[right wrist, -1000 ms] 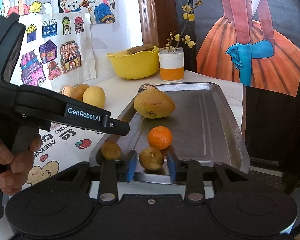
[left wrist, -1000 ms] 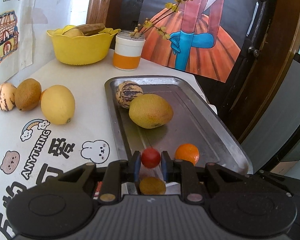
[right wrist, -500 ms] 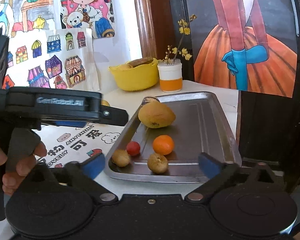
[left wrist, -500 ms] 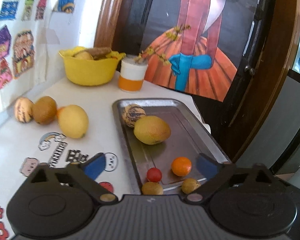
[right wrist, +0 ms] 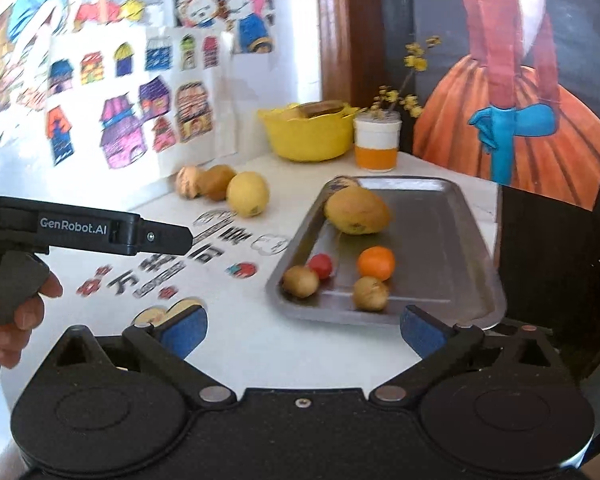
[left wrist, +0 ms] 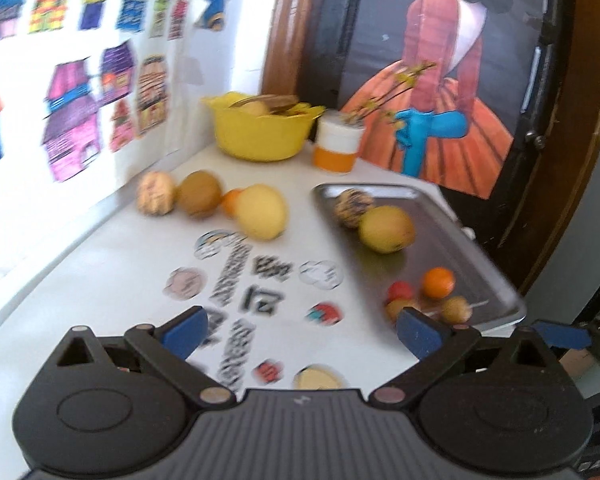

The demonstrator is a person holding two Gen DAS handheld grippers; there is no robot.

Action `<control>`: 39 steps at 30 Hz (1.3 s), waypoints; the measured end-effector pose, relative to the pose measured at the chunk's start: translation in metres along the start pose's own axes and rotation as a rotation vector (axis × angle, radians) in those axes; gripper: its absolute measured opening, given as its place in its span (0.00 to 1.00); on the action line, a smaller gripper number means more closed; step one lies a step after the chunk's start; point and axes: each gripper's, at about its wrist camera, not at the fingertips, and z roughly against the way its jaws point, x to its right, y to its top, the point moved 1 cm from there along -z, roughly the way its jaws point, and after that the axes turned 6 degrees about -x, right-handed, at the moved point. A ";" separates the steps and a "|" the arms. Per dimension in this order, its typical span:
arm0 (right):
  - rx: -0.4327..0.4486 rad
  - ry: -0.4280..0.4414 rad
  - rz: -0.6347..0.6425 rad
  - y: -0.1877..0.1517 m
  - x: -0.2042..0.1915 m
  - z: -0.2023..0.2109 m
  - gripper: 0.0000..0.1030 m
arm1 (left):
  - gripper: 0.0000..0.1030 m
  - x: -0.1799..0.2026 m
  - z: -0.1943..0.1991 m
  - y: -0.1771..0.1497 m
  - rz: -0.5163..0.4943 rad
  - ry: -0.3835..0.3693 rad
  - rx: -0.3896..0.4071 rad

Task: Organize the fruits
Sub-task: 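Withdraw both open tools from the tray toward the remaining fruits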

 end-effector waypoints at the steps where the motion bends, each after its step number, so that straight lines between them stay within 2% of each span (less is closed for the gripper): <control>1: -0.008 0.006 0.013 -0.001 -0.006 0.001 0.99 | 0.99 -0.006 0.002 -0.002 0.002 0.013 -0.005; 10: -0.051 0.058 0.062 0.010 -0.045 0.000 0.99 | 0.99 -0.060 0.025 -0.014 0.019 0.113 -0.030; 17: -0.038 0.095 0.108 0.043 -0.067 -0.003 0.99 | 0.99 -0.087 0.035 -0.005 0.047 0.157 -0.013; 19: -0.018 0.096 0.120 0.057 -0.071 -0.002 0.99 | 0.99 -0.091 0.035 -0.001 0.054 0.152 -0.012; 27: 0.160 0.094 0.239 0.118 -0.076 -0.003 0.99 | 0.99 -0.099 0.022 0.028 0.052 0.155 0.057; 33: 0.127 0.075 0.339 0.147 -0.060 -0.048 0.99 | 0.99 -0.113 -0.007 0.060 0.175 0.104 0.067; 39: 0.039 0.130 0.323 0.151 -0.048 -0.116 0.99 | 0.99 -0.119 -0.052 0.084 0.279 0.053 0.055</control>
